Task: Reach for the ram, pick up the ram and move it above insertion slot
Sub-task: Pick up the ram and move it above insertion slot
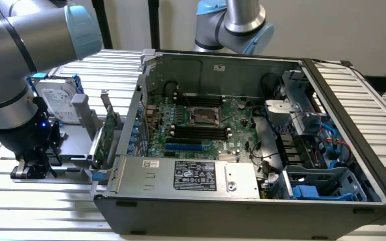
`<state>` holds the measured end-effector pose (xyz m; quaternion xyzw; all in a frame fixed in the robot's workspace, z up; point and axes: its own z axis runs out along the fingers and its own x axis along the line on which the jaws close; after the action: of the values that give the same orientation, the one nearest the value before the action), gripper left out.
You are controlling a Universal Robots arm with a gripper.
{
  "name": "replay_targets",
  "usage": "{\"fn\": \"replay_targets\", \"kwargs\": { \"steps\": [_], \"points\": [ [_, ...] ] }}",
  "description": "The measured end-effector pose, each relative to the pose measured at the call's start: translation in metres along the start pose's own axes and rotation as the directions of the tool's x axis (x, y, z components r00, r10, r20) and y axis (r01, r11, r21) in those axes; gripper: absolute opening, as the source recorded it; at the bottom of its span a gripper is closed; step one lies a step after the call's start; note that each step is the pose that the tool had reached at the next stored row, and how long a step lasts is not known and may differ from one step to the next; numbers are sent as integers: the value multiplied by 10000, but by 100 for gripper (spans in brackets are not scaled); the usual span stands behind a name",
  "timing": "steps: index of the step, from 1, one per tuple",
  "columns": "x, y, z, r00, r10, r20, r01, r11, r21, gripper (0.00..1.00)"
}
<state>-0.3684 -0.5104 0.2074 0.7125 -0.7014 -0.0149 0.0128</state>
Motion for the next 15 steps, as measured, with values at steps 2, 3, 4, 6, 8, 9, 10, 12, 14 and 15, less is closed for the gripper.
{"fn": "replay_targets", "kwargs": {
  "steps": [2,3,4,6,8,9,10,12,14,15],
  "points": [
    [-1,-1,27,10000,0,-1,0,10000,0,36],
    [-3,0,30,10000,0,-2,0,10000,-2,36],
    [-6,3,32,10000,1,-1,-1,10000,-2,36],
    [-12,13,36,10000,1,0,-1,10000,-1,36],
    [-17,22,38,10000,0,1,0,10000,1,36],
    [-20,25,40,10000,1,0,-1,10000,0,36],
    [-23,26,42,10000,1,0,-1,10000,0,36],
    [-32,26,50,10000,-1,1,1,10000,1,36],
    [-40,29,60,10000,1,0,-1,10000,0,36],
    [-40,32,65,10000,0,-1,0,10000,-1,36]
  ]
}}
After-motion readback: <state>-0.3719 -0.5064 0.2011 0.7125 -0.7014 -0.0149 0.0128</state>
